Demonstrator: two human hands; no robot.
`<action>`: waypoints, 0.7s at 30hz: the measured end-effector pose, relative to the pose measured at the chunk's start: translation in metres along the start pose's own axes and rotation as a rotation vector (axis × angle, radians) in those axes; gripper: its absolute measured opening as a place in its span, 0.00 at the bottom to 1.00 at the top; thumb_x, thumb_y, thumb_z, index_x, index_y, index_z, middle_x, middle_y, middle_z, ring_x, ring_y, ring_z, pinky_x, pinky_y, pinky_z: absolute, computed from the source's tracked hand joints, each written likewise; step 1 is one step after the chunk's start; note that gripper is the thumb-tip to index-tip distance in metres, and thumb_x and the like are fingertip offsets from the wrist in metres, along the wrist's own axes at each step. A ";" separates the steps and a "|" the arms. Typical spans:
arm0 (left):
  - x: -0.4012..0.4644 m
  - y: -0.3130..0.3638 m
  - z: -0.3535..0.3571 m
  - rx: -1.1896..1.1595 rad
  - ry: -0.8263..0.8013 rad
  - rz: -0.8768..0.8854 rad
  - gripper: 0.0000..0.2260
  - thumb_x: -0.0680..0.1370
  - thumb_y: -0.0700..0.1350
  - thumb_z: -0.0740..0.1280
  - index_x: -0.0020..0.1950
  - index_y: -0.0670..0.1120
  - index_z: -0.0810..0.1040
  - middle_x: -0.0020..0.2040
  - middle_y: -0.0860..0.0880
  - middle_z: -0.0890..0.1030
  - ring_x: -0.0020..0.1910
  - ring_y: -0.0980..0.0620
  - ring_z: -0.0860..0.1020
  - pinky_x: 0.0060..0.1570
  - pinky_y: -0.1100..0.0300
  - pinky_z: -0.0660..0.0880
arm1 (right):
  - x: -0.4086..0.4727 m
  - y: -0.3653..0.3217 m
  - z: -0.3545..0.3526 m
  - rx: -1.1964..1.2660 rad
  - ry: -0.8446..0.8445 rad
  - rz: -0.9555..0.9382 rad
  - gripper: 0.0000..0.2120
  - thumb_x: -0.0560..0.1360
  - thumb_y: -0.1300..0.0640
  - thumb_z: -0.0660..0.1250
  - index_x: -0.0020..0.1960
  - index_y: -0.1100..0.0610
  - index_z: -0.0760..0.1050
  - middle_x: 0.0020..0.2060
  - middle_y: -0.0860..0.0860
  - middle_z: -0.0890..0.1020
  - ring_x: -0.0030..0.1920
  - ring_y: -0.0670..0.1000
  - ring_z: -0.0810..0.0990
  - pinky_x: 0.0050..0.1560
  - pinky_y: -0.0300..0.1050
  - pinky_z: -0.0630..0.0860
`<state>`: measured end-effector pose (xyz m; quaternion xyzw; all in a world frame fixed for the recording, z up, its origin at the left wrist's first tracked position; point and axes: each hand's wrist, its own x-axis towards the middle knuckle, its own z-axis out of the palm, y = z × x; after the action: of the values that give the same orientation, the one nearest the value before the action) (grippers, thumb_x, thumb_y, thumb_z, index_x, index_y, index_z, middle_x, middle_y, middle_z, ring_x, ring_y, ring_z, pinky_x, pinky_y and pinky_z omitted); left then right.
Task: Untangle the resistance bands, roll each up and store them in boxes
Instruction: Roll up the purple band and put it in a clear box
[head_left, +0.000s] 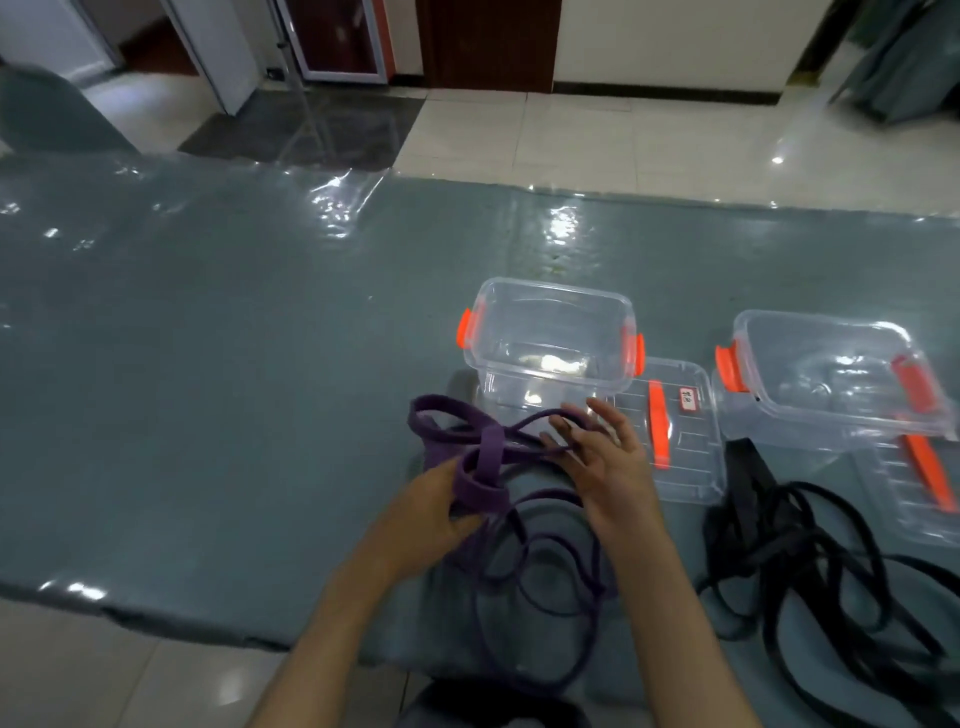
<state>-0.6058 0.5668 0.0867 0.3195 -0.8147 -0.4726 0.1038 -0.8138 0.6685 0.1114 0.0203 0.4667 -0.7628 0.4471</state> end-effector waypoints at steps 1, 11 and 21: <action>-0.002 -0.006 -0.002 0.026 -0.037 -0.011 0.12 0.77 0.45 0.75 0.58 0.56 0.80 0.49 0.74 0.81 0.49 0.74 0.80 0.45 0.76 0.73 | -0.001 0.002 0.000 -0.019 0.012 -0.021 0.18 0.79 0.76 0.62 0.61 0.58 0.77 0.54 0.59 0.86 0.53 0.58 0.87 0.58 0.56 0.84; 0.001 -0.029 -0.009 0.181 -0.115 0.275 0.27 0.74 0.40 0.71 0.71 0.59 0.77 0.80 0.71 0.60 0.65 0.55 0.80 0.56 0.55 0.80 | -0.024 0.064 -0.004 -0.877 0.029 0.135 0.16 0.86 0.51 0.59 0.53 0.48 0.86 0.52 0.41 0.88 0.52 0.38 0.85 0.60 0.41 0.78; 0.004 -0.032 -0.011 0.442 -0.238 0.370 0.18 0.76 0.40 0.66 0.66 0.46 0.81 0.75 0.51 0.71 0.58 0.45 0.81 0.55 0.54 0.78 | -0.024 0.057 0.020 -0.292 0.246 0.068 0.15 0.82 0.47 0.68 0.45 0.55 0.87 0.45 0.53 0.89 0.41 0.49 0.87 0.47 0.45 0.79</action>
<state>-0.5896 0.5455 0.0655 0.1229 -0.9485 -0.2912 0.0200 -0.7520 0.6600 0.0941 0.0639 0.6228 -0.6632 0.4102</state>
